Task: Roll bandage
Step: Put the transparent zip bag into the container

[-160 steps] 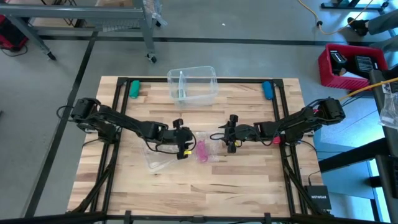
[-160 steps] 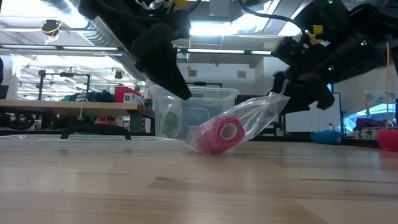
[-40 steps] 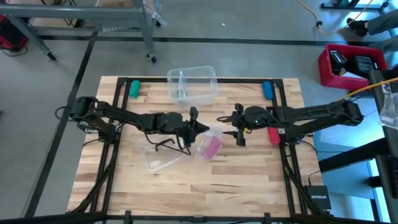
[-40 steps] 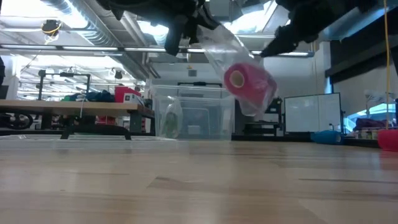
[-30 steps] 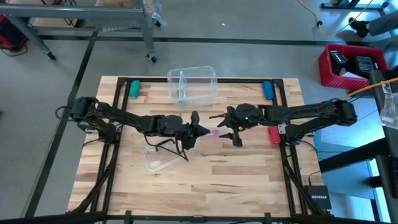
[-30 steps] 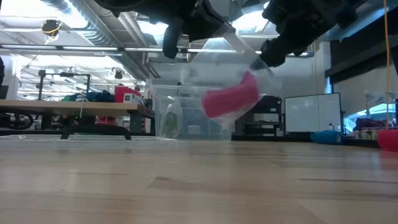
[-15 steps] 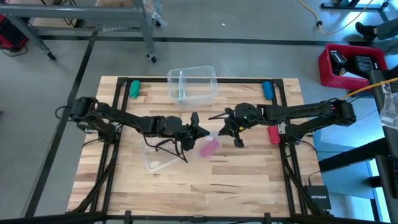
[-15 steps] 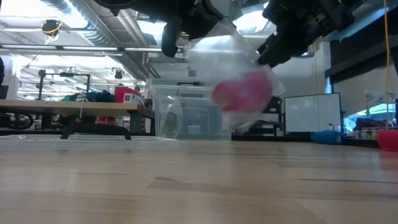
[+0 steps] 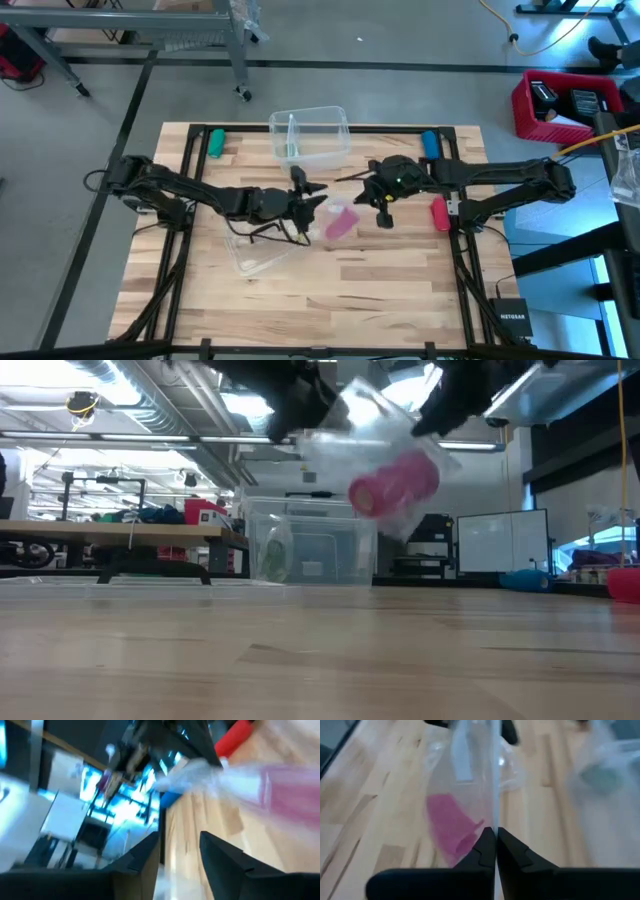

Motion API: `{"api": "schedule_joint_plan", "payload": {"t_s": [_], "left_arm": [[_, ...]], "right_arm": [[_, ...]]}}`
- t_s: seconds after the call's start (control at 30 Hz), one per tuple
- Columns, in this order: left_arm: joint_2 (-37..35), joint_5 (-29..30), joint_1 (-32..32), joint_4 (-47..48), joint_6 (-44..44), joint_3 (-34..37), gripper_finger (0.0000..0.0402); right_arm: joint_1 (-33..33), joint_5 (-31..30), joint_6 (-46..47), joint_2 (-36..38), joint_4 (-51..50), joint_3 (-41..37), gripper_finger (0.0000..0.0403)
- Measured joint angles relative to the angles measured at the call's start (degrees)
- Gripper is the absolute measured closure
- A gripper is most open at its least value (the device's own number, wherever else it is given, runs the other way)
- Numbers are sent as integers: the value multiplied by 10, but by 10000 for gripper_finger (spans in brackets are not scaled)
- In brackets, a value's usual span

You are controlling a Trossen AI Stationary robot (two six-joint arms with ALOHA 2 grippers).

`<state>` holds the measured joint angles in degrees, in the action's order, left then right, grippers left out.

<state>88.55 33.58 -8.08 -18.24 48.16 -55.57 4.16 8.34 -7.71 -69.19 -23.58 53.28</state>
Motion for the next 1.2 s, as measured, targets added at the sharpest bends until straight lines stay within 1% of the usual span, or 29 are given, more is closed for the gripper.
{"api": "schedule_joint_plan", "payload": {"t_s": [0.1, 0.2, 0.3, 0.43, 0.53, 0.63, 0.77, 0.87, 0.93, 1.07, 1.2], "left_arm": [[-41, 42, -9, 63, -61, 0, 254], [-90, 62, -12, 165, -152, 0, 248], [-151, 67, -11, 263, -253, 0, 247], [-221, 67, -12, 364, -360, 0, 247], [-259, 66, -12, 413, -418, 0, 247], [-279, 66, -12, 433, -446, 0, 247], [-282, 66, -12, 433, -446, 0, 247], [-278, 65, -12, 433, -443, 0, 247], [-275, 65, -12, 436, -444, 0, 247], [-269, 65, -12, 457, -450, 0, 247], [-267, 64, -5, 472, -451, 0, 247]], "right_arm": [[0, -39, 0, 0, -45, 48, 395], [0, -94, 4, 0, -66, 89, 394], [7, -154, 12, -3, -63, 129, 398], [48, -168, 30, -30, -60, 191, 397], [95, -167, 45, -70, -60, 245, 395], [145, -149, 51, -130, -65, 312, 396], [199, -133, 73, -225, -92, 406, 395], [229, -131, 93, -289, -131, 466, 395], [242, -114, 114, -320, -175, 496, 395], [253, -89, 166, -352, -254, 520, 395], [250, -77, 222, -365, -281, 516, 395]]}}
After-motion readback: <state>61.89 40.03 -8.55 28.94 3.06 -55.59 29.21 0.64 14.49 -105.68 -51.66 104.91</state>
